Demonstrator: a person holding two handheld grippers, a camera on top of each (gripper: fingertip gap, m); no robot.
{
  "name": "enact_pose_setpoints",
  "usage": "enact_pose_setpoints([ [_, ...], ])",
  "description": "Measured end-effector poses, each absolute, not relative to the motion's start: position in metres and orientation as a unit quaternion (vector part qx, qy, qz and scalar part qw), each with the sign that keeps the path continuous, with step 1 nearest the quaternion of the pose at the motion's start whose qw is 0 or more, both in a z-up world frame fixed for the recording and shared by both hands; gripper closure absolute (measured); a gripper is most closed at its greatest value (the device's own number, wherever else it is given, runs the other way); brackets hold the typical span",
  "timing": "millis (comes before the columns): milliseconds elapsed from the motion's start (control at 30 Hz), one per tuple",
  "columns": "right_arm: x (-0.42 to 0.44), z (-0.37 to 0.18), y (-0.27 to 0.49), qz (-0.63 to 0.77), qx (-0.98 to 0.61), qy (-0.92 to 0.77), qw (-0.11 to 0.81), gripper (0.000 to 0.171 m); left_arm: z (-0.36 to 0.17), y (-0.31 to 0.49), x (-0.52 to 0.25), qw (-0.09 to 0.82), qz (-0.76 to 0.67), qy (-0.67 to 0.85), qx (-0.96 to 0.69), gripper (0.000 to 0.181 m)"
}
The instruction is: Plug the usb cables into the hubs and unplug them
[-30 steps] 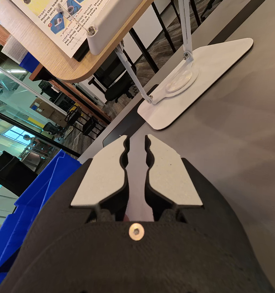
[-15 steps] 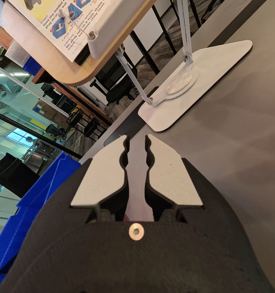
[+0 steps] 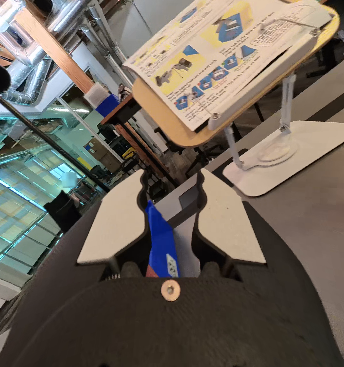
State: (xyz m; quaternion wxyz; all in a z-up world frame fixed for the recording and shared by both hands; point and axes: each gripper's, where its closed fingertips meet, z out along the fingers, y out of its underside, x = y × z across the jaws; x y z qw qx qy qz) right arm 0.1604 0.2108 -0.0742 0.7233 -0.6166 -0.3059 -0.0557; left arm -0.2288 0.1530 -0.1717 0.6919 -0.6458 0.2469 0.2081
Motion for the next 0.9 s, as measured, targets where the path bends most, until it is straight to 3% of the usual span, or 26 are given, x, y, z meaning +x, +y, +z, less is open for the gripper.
enact_pose_setpoints([
  [167, 0.311, -0.068, 0.205, -0.125, -0.664, -0.207, 0.708, 0.106, -0.146, 0.117, -0.322, 0.69, 0.244, 0.183, -0.656, 0.135],
  [400, 0.475, -0.134, 0.191, -0.153, -0.738, -0.066, 0.654, 0.088, -0.171, 0.079, -0.47, 0.642, 0.259, 0.053, -0.72, 0.115],
  [667, 0.542, -0.211, 0.191, -0.136, -0.787, 0.0, 0.601, 0.075, -0.231, 0.073, -0.544, 0.592, 0.16, -0.051, -0.789, 0.087],
  [900, 0.535, -0.273, 0.208, -0.039, -0.835, -0.012, 0.549, 0.073, -0.291, 0.098, -0.541, 0.528, 0.099, -0.044, -0.842, 0.09],
])
